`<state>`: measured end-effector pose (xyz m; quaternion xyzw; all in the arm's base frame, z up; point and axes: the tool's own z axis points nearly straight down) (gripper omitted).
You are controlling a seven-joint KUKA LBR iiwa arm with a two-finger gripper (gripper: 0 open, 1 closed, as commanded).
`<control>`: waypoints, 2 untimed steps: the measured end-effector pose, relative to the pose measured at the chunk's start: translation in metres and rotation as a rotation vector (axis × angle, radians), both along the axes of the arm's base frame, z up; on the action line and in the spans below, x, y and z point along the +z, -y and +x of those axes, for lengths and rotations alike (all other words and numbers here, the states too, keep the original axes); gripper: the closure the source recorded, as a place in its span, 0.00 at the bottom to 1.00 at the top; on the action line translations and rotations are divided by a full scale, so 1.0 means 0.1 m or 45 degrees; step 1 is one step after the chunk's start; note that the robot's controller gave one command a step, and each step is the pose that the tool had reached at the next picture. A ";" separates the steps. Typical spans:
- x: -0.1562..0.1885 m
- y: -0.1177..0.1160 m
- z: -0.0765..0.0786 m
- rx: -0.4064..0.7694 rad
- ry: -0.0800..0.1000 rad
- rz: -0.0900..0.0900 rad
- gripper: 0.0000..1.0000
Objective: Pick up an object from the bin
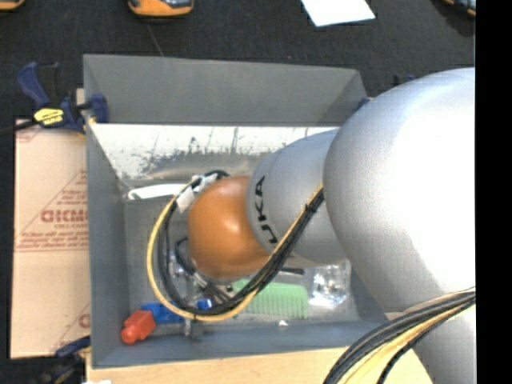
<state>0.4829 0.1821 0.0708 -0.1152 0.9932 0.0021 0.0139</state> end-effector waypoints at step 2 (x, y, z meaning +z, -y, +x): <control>0.00 -0.26 -0.05 -0.243 -0.011 0.011 1.00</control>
Offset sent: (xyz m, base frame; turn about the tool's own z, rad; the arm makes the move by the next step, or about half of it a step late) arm 0.0000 0.0000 0.0000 0.0000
